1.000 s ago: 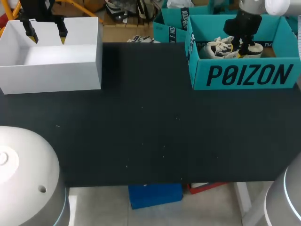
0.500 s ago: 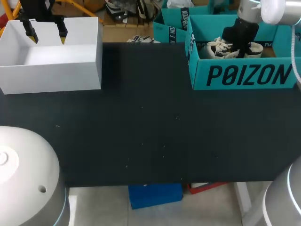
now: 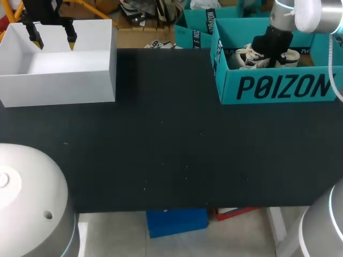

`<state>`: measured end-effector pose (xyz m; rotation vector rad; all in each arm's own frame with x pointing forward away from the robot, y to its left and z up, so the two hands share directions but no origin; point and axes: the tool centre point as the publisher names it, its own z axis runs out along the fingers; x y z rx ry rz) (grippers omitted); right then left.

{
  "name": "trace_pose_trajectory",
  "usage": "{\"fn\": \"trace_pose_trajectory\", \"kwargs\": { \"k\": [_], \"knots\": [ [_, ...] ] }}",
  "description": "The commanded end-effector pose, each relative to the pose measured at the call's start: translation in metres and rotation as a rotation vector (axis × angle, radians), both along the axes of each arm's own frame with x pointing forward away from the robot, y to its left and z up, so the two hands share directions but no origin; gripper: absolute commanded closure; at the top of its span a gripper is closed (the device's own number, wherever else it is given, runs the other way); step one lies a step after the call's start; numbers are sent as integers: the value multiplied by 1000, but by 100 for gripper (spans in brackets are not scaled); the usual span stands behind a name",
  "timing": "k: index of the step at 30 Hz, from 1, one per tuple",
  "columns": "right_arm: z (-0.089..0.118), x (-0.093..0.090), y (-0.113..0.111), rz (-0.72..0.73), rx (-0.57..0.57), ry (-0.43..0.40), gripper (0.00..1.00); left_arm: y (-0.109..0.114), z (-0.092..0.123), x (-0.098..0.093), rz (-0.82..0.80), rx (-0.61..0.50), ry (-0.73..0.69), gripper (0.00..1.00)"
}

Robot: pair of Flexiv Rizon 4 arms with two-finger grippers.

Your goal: Take the shoe out of the shoebox, open the shoe tongue, remove and reinsert the insole, then place the shoe into the shoebox

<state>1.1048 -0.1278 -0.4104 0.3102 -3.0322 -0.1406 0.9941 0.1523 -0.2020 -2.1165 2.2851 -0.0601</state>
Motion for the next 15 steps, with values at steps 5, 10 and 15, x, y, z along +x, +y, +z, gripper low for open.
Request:
{"fn": "trace_pose_trajectory", "kwargs": {
  "k": [5, 10, 15],
  "knots": [
    [26, -4, -4, 18, -12, 41, 100, 0, 1, -1, 1, 1, 0, 0],
    [48, -5, -7, 12, -26, 47, 100, 0, 1, -1, 1, 1, 0, 0],
    [71, -2, -9, -3, -42, 29, 100, 0, 1, -1, 1, 1, 0, 0]
  ]
}}
